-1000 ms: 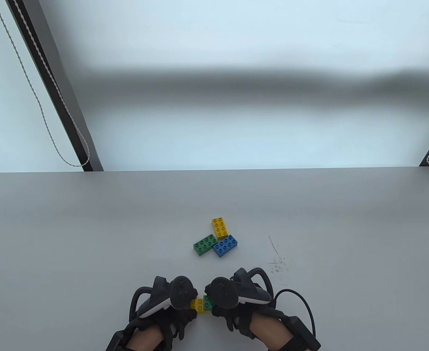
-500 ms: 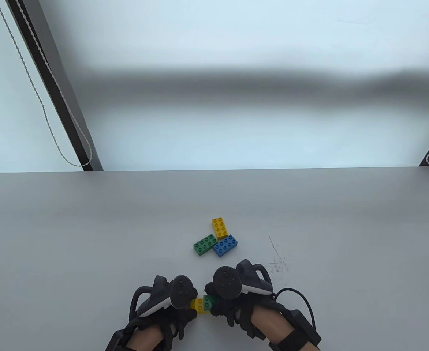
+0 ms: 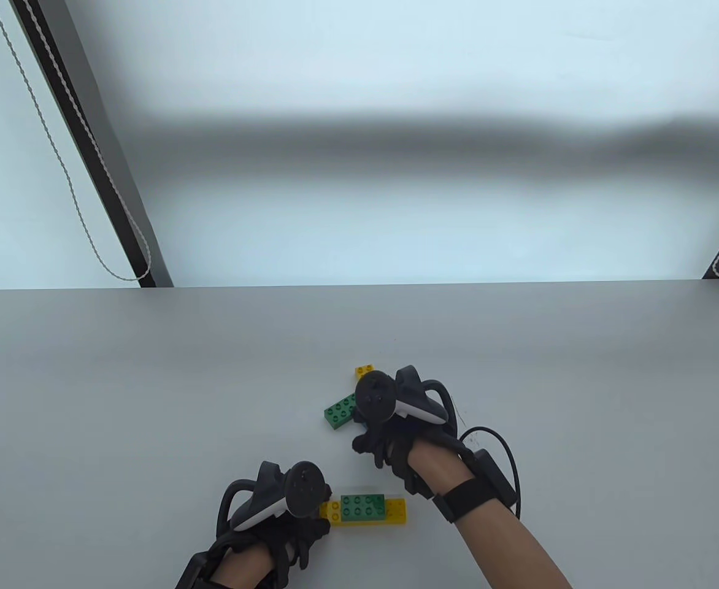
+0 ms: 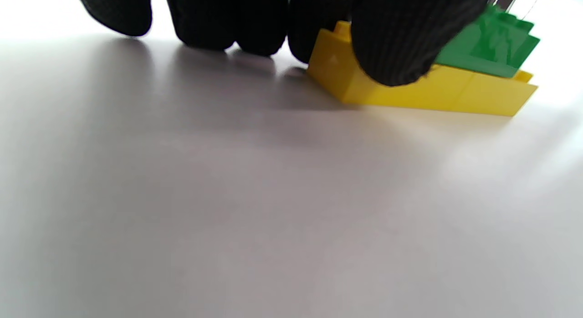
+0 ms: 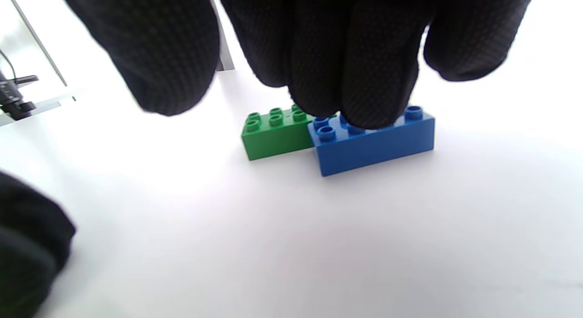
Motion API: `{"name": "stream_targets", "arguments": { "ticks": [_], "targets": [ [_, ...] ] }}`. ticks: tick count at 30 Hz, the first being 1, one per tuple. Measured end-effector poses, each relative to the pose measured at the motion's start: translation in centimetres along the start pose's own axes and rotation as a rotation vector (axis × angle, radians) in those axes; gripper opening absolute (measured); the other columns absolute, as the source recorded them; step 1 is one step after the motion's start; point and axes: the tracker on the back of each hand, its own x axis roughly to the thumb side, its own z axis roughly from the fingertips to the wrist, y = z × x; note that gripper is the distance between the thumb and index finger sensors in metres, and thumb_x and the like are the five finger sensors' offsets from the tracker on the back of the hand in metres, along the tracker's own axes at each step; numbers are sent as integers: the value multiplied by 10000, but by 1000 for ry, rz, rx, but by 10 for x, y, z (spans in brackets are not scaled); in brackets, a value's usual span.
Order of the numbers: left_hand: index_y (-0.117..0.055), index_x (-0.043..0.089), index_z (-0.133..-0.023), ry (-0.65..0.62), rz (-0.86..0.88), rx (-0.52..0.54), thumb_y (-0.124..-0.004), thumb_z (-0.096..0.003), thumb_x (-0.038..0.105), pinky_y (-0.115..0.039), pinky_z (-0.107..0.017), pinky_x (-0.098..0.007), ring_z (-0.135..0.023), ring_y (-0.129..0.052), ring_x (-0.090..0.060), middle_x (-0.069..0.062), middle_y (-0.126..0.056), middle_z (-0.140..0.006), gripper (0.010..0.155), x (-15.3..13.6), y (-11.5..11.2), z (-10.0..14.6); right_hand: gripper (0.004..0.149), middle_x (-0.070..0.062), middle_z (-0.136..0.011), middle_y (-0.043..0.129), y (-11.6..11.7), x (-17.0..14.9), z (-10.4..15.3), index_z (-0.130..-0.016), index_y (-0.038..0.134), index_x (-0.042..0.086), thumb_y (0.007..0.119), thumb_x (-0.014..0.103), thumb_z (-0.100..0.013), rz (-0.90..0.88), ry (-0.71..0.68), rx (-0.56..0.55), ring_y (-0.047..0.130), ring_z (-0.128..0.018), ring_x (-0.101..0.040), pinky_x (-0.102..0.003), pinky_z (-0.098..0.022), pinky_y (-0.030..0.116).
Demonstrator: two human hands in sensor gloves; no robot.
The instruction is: Stack lego bricks
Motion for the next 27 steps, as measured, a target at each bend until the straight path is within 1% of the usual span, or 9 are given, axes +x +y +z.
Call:
{"name": "stream_targets", "arguments": {
  "ticks": [4,8,15,23,27],
  "targets": [
    [-643,298,-961,-4,-4,-7,-819,-391,498,-581,-696,-610,-955,-614,-317,-41,-604,-1069,630,0,0,-1,668,-115,-796,926,-7,-9,-22,-862,775,140,929,452,-292,-4,94,-54,997,-634,-365,-578,-521,799],
    [-645,298,-960,-6,-6,-13,-821,-391,497,-581,-695,-611,-953,-615,-317,-40,-604,-1070,629,0,1,-2,682,-114,-806,918,-10,-14,-41,-869,765,141,933,456,-288,-9,181,-110,995,-639,-363,-575,-525,799],
    [-644,298,-962,-8,-8,-22,-821,-390,498,-578,-696,-611,-953,-613,-317,-40,-598,-1072,631,0,2,-3,716,-119,-830,898,-1,-18,-66,-889,734,138,939,459,-282,47,311,-188,987,-650,-361,-577,-538,784],
    [-644,296,-962,-9,-9,-29,-822,-391,498,-577,-697,-611,-953,-611,-318,-41,-596,-1074,631,0,2,-3,726,-120,-830,901,15,-16,-84,-895,725,136,940,459,-281,134,403,-176,996,-637,-357,-574,-539,785],
    [-644,297,-962,-9,-12,-33,-822,-391,498,-577,-696,-613,-953,-611,-319,-41,-595,-1074,631,0,3,-4,732,-120,-818,912,19,-16,-89,-896,721,132,939,465,-281,120,433,-158,1006,-617,-351,-571,-531,793]
  ]
}}
